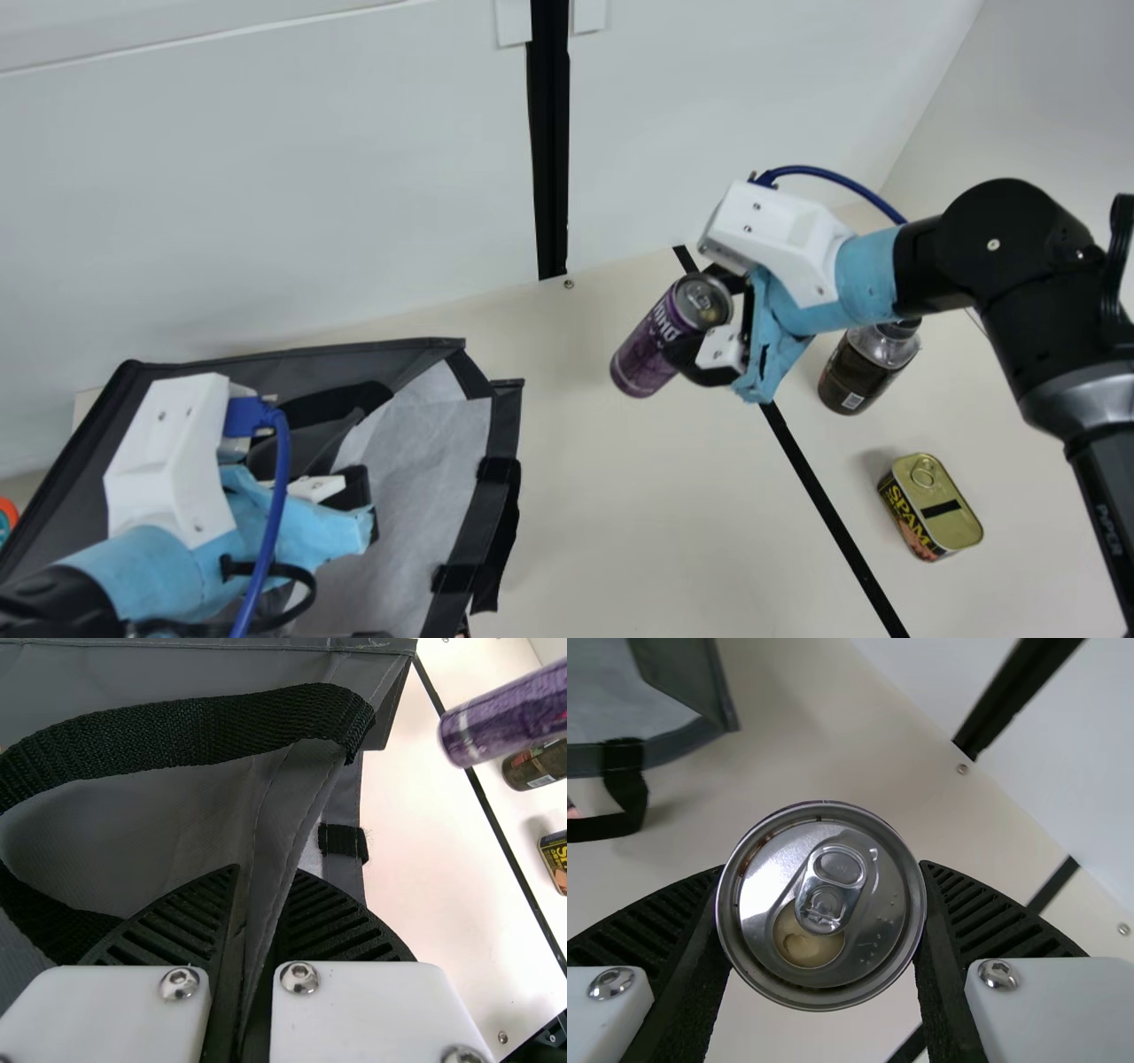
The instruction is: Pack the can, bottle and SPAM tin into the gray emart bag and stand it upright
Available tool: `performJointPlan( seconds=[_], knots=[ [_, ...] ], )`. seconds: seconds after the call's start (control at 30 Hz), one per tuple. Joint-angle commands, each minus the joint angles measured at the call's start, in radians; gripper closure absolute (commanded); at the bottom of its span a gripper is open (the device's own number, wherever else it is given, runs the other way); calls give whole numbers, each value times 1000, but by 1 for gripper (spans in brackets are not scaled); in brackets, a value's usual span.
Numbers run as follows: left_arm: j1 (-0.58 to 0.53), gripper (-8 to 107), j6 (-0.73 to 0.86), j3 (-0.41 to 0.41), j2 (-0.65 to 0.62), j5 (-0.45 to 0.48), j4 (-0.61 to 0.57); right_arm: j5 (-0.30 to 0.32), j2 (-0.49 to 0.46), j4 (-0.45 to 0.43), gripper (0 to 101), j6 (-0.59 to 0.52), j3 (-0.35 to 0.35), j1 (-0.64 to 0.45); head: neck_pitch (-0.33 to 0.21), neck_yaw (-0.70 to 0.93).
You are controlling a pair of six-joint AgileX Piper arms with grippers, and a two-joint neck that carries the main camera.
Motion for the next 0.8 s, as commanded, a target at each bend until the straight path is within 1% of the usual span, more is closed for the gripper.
performJointPlan(
  seconds=[0.0, 0.2, 0.4, 0.6, 0.77],
  knots=[
    [0, 107, 0, 0, 0, 0, 0, 0, -12, 17, 101, -6, 22, 19, -23, -1],
    [0, 107, 0, 0, 0, 0, 0, 0, -48, 71, 101, -13, 72, 76, -23, -1],
    [0, 107, 0, 0, 0, 0, 0, 0, -78, 116, 101, -3, 103, 133, -23, -1],
    [0, 107, 0, 0, 0, 0, 0, 0, -102, 169, 101, 19, 119, 191, -23, -1],
    [0, 107, 0, 0, 0, 0, 0, 0, -121, 215, 101, 48, 114, 239, -23, -1]
  ],
)
